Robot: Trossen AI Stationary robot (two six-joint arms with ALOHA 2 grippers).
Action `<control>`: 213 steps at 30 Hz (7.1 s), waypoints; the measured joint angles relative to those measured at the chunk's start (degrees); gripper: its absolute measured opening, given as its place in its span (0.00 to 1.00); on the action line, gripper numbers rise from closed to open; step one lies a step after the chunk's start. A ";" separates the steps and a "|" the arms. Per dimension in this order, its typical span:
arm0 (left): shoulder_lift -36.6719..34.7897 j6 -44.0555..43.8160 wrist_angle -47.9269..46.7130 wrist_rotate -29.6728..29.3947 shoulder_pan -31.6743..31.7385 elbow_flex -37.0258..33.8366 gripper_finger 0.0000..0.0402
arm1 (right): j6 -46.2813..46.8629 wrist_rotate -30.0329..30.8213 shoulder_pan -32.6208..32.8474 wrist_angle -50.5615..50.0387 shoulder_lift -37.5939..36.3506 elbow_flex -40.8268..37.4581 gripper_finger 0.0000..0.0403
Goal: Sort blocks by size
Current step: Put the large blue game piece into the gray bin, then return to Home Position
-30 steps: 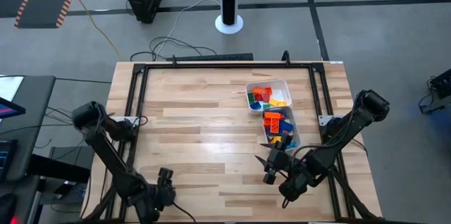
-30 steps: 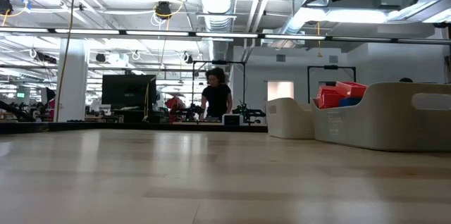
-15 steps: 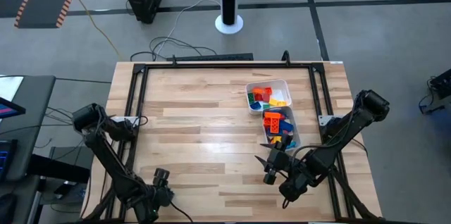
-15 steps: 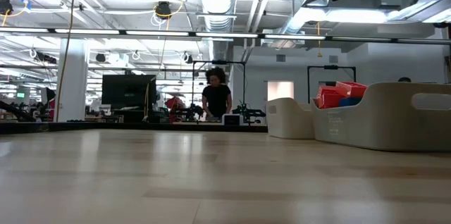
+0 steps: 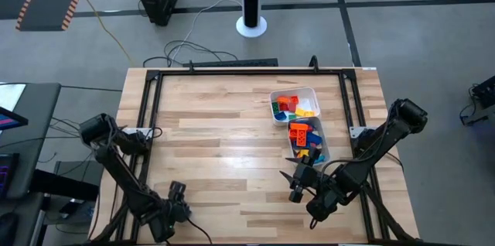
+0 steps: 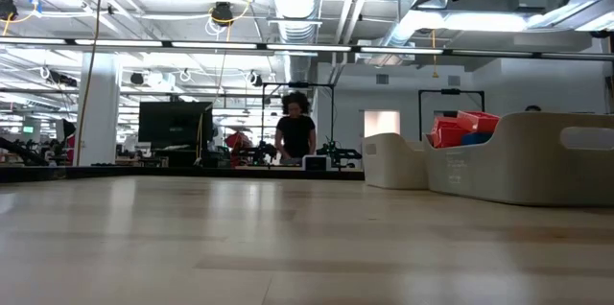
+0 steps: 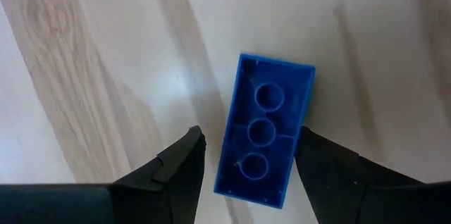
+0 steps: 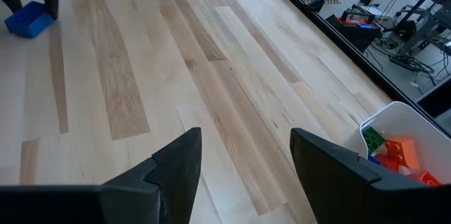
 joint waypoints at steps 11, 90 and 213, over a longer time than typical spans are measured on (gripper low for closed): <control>0.00 4.37 2.51 -0.65 2.70 -1.93 0.39 | -0.95 0.02 0.00 0.16 -0.02 0.00 0.63; 0.53 44.59 56.69 11.41 55.44 6.57 0.47 | 52.21 22.16 16.87 -38.12 -4.70 -7.64 0.63; -81.92 43.70 42.18 6.86 29.14 -52.88 0.46 | -30.44 -39.04 -45.83 41.44 -89.26 -64.06 0.33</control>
